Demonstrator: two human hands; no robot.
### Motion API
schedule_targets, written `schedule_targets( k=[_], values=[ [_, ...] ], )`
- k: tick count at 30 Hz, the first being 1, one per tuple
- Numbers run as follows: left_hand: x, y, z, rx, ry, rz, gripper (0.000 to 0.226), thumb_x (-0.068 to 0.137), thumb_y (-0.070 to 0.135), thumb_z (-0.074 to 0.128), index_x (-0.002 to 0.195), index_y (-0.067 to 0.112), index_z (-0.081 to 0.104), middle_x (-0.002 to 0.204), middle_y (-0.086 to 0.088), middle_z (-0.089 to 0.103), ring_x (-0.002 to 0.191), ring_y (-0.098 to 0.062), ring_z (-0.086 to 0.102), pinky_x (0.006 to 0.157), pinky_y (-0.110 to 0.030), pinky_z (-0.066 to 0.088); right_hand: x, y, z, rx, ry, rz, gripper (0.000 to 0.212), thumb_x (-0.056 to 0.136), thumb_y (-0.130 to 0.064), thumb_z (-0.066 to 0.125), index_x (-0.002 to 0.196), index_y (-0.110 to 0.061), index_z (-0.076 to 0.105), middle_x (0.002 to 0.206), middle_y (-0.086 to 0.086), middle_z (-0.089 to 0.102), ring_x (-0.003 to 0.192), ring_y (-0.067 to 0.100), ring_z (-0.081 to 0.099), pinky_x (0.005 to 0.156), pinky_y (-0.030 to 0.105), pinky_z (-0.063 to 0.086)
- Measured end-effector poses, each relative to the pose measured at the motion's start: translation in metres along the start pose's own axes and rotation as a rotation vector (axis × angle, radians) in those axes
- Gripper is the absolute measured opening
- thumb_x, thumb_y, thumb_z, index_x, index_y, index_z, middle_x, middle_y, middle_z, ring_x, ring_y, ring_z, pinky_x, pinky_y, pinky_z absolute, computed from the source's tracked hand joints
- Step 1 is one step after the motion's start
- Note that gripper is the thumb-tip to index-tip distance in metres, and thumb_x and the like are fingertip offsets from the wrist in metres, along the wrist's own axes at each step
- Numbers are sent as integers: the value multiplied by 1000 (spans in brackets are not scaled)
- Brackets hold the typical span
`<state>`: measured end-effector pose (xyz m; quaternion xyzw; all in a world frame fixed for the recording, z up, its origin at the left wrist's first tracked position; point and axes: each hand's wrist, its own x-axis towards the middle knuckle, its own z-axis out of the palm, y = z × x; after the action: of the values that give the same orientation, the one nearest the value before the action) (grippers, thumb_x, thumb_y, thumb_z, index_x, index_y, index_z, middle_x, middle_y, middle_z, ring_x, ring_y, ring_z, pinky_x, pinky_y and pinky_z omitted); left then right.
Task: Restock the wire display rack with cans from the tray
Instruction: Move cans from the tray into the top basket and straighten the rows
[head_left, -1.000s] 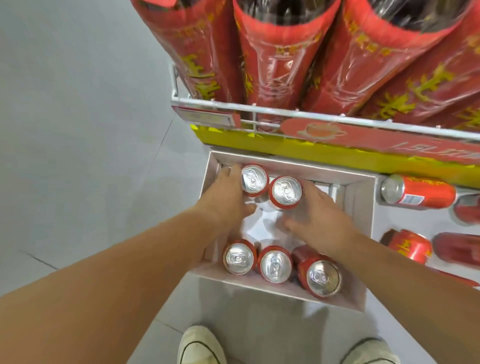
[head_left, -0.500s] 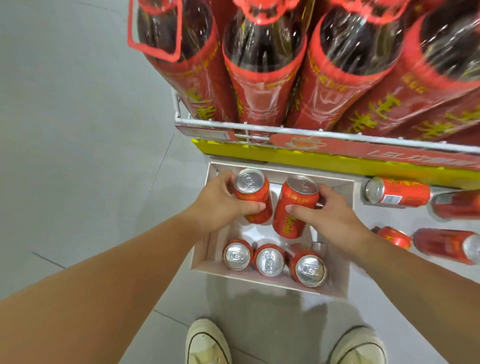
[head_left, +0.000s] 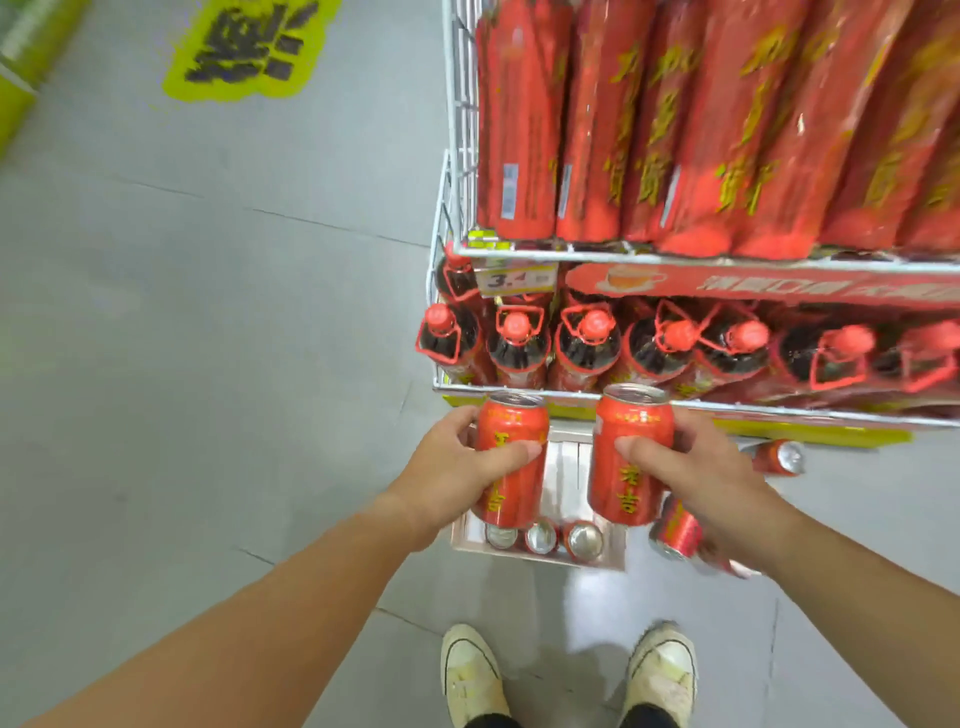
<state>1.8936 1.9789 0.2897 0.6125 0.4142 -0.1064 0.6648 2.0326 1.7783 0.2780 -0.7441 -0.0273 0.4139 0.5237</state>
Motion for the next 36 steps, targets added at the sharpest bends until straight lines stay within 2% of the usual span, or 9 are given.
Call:
schedule_targets(
  k=[3, 9, 13, 18, 22, 28, 30, 33, 36],
  values=[
    [-47, 60, -4, 14, 40, 81, 33, 80, 22, 84, 109, 22, 68, 104, -3, 75, 82, -5, 72, 62, -18, 55, -40, -65, -9, 33, 23, -43, 25, 83, -18, 77, 106, -22, 69, 98, -1, 77, 94, 17, 72, 85, 39, 55],
    [-145, 185, -11, 60, 107, 226, 34, 77, 24, 86, 107, 23, 70, 96, 5, 77, 79, -2, 73, 65, -17, 54, -131, -188, -34, 69, 88, -149, 25, 85, -15, 74, 108, -21, 65, 100, -3, 77, 95, 13, 72, 83, 34, 53],
    [-209, 262, -16, 86, 141, 309, 29, 75, 29, 87, 99, 23, 72, 88, 6, 77, 74, -3, 73, 57, -14, 52, -192, -256, -48, 96, 137, -209, 24, 86, -12, 74, 107, -20, 66, 101, 1, 77, 94, 18, 73, 81, 38, 56],
    [-279, 350, -20, 169, 151, 410, 38, 67, 41, 89, 96, 25, 72, 87, 4, 77, 77, -10, 75, 72, -32, 63, -257, -341, -61, 86, 176, -297, 27, 85, -20, 76, 110, -24, 65, 101, -1, 77, 94, 17, 73, 84, 46, 59],
    [-325, 415, -23, 234, 165, 518, 35, 67, 44, 88, 92, 27, 70, 84, 7, 75, 70, -5, 73, 61, -23, 57, -294, -409, -71, 87, 213, -382, 28, 84, -28, 77, 109, -29, 65, 101, -2, 76, 91, 16, 74, 84, 47, 60],
    [-375, 495, -25, 281, 199, 667, 34, 68, 45, 88, 91, 27, 72, 79, 10, 74, 63, 1, 70, 57, -19, 55, -335, -494, -81, 71, 280, -519, 27, 83, -34, 77, 107, -29, 66, 101, -3, 75, 91, 15, 73, 84, 47, 60],
    [-388, 520, -23, 289, 206, 710, 31, 69, 46, 88, 89, 26, 73, 76, 11, 73, 62, 2, 70, 55, -17, 54, -345, -516, -86, 75, 295, -557, 31, 82, -35, 77, 110, -28, 65, 103, -3, 75, 92, 13, 73, 85, 44, 60],
    [-402, 555, -17, 315, 225, 772, 35, 67, 50, 87, 89, 26, 76, 77, 10, 75, 68, -2, 72, 67, -25, 60, -356, -549, -100, 66, 305, -612, 44, 72, -45, 78, 111, -29, 67, 103, -6, 76, 94, 12, 72, 89, 44, 58],
    [-415, 592, -8, 314, 294, 838, 34, 66, 52, 86, 85, 25, 76, 75, 10, 76, 68, -2, 71, 69, -27, 60, -358, -583, -118, 63, 307, -666, 56, 70, -49, 79, 119, -26, 64, 109, -6, 74, 99, 11, 71, 92, 44, 57]
  ],
)
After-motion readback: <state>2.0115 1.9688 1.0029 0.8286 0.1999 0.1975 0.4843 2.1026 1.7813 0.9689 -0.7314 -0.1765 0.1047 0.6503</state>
